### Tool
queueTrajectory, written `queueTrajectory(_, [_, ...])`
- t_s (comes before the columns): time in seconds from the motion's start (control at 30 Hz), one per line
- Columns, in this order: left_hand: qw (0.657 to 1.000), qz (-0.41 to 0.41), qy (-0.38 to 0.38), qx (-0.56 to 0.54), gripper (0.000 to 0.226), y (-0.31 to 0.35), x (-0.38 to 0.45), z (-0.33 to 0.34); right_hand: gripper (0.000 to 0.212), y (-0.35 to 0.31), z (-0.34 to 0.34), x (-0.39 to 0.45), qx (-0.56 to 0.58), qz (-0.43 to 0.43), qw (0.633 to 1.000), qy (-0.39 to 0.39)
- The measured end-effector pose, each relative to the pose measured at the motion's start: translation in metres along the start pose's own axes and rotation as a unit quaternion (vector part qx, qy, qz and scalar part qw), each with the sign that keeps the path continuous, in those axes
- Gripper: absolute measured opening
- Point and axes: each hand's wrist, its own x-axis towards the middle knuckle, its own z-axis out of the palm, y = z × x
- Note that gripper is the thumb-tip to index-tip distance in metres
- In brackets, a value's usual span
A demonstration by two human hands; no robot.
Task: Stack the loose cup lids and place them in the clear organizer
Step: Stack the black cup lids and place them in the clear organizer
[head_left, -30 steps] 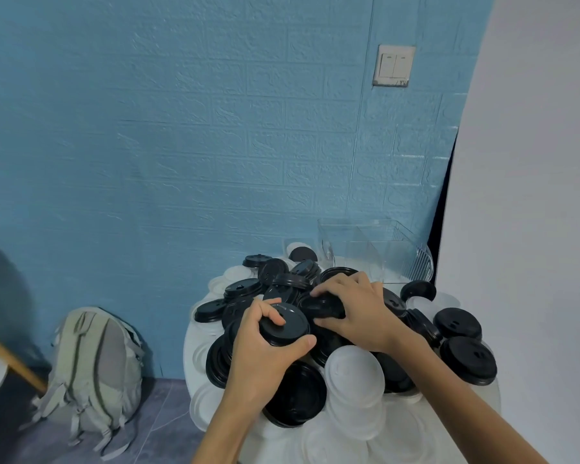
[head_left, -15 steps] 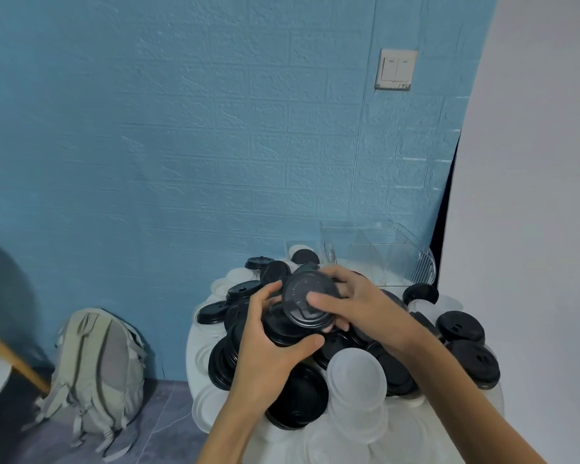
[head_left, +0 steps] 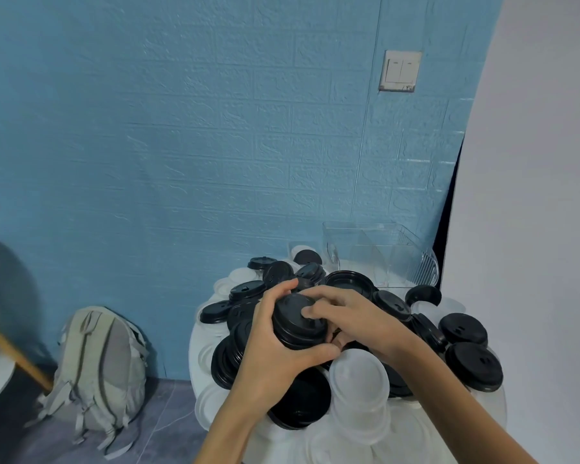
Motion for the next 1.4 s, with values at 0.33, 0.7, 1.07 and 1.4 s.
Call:
queueTrajectory(0.33, [0.999,-0.024,0.034,-0.004,0.063,0.01,-0.003,-0.002,0.03,-0.002,0.003,0.001,-0.082,-0.004,0.997,-0.013])
queueTrajectory(0.7, [0.992,-0.047,0.118,0.029,0.057,-0.004,0.001,-0.015,0.056,0.023,0.012,-0.022,-0.321,-0.08,0.937,0.109])
queueTrajectory(1.07, [0.99,-0.052,0.125,0.03,0.056,-0.008,0.001,-0.016,0.097,0.052,0.037,-0.038,-0.549,-0.122,0.826,-0.038])
queueTrajectory(1.4, [0.99,-0.047,0.128,0.031,0.055,-0.007,0.001,-0.017,0.078,0.054,0.039,-0.035,-0.514,-0.114,0.85,-0.016])
